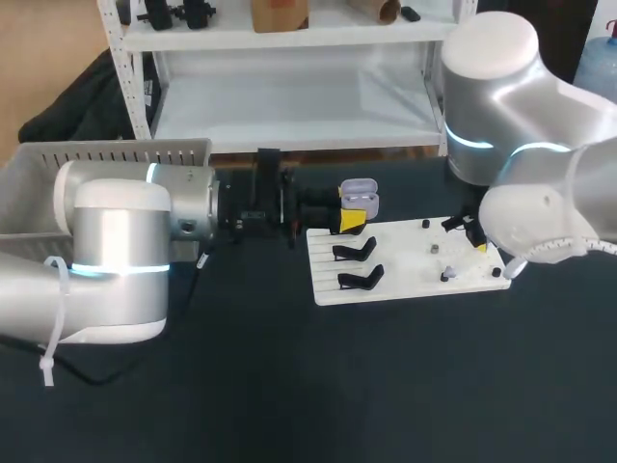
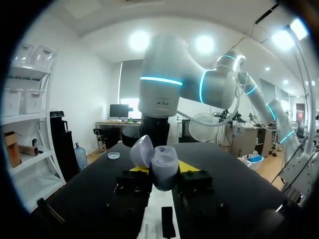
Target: Pick up each earbud case from the left stands, insert the matching earbuds, close the lid, and place the case in the box.
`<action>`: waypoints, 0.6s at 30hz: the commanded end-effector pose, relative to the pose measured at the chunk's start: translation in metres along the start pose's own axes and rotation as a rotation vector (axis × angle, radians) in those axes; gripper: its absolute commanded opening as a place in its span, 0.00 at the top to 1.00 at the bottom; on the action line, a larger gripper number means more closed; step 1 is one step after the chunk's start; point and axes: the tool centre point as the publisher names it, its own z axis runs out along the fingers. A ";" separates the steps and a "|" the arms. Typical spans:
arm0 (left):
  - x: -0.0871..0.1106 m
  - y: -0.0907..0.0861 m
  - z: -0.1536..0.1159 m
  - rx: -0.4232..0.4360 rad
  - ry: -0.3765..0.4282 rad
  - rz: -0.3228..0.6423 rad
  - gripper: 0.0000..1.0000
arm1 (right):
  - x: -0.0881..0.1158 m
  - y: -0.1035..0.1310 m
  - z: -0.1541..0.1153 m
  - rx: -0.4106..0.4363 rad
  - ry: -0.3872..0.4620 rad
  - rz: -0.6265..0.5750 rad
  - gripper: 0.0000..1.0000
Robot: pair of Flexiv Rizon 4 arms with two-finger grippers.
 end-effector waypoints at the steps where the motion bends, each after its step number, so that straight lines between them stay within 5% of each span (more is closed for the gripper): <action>1: 0.000 -0.001 0.000 -0.004 -0.003 0.001 1.00 | 0.004 -0.004 -0.012 0.003 -0.021 0.016 1.00; 12: 0.000 -0.001 0.000 -0.004 -0.003 0.001 1.00 | 0.034 -0.021 -0.094 -0.063 -0.133 0.034 1.00; 18: 0.000 -0.001 0.000 -0.004 -0.003 0.001 1.00 | 0.048 -0.010 -0.128 -0.113 -0.117 -0.012 1.00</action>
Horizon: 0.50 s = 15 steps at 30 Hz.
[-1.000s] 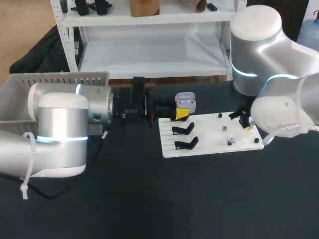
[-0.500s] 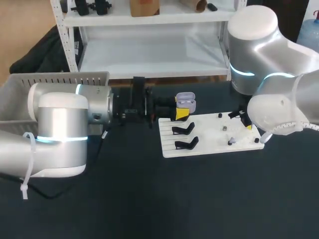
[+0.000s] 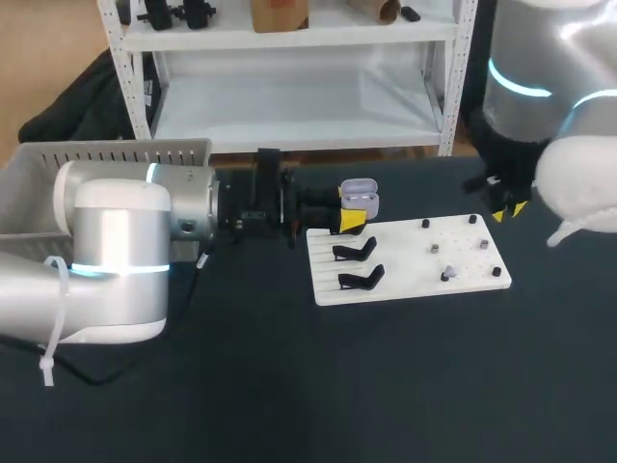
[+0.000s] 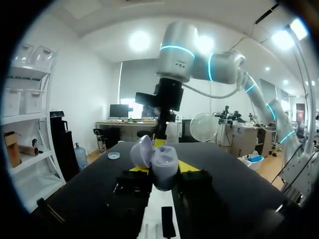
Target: Pick up each earbud case from the left stands, insert the matching earbuds, close the lid, and place the case in the box.
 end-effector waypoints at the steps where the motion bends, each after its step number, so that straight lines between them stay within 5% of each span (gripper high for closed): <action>1: 0.000 -0.001 0.000 -0.004 -0.003 0.001 1.00 | 0.025 0.006 -0.034 -0.046 -0.006 -0.032 1.00; 15: 0.000 -0.001 0.000 -0.004 -0.003 0.001 1.00 | 0.035 0.042 -0.047 -0.130 0.039 -0.087 1.00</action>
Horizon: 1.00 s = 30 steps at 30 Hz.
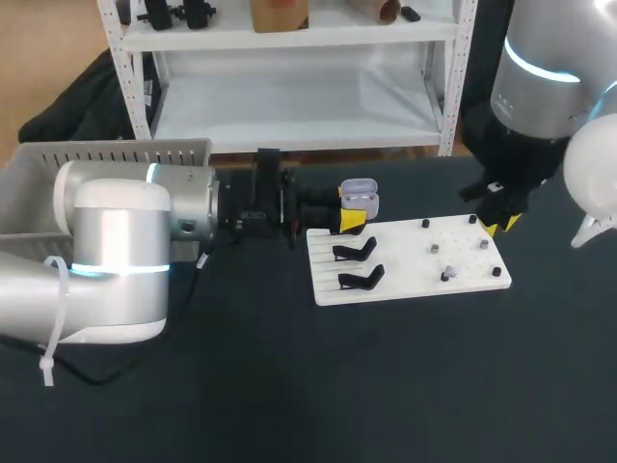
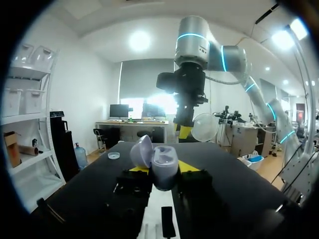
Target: Pick up each earbud case from the left stands, insert the matching earbuds, close the lid, and place the case in the box.
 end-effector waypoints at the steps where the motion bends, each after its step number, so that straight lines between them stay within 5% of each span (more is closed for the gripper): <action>1: 0.001 -0.001 0.000 -0.004 -0.003 0.001 1.00 | -0.005 -0.004 -0.001 -0.008 0.014 -0.002 1.00; 12: 0.001 -0.001 0.000 -0.004 -0.003 0.001 1.00 | -0.005 -0.004 -0.001 -0.008 0.014 -0.002 1.00; 16: 0.001 -0.001 0.000 -0.004 -0.003 0.001 1.00 | -0.012 0.027 -0.010 0.000 0.042 0.300 1.00; 30: 0.001 -0.001 0.000 -0.004 -0.003 0.001 1.00 | -0.039 0.085 -0.069 0.015 0.017 0.605 1.00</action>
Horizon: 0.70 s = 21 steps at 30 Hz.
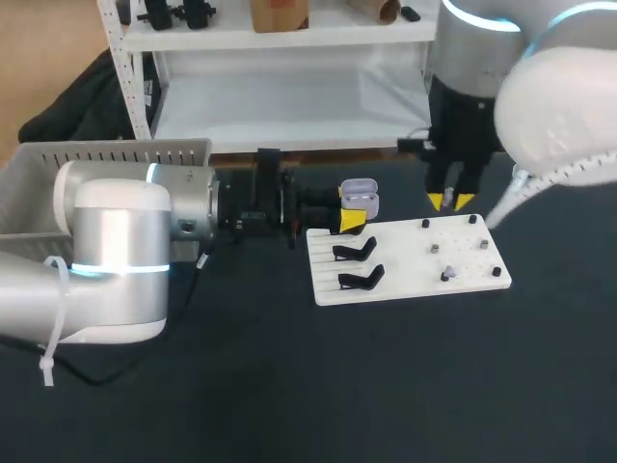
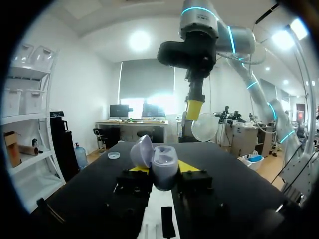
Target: Pick up each earbud case from the left stands, insert the matching earbuds, close the lid, and place the case in the box.
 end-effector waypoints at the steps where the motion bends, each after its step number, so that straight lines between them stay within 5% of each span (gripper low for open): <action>1: 0.001 -0.001 0.000 -0.004 -0.002 0.001 1.00 | 0.002 0.021 -0.015 0.016 0.005 0.092 1.00; 5: 0.001 -0.001 0.000 -0.004 -0.002 0.001 1.00 | 0.005 0.041 -0.027 0.021 0.008 0.144 1.00; 7: 0.001 -0.001 0.000 -0.004 -0.002 0.001 1.00 | 0.006 0.055 -0.036 0.091 -0.076 0.099 1.00; 21: 0.001 -0.001 0.000 -0.004 -0.002 0.001 1.00 | 0.006 0.055 -0.036 0.091 -0.076 0.099 1.00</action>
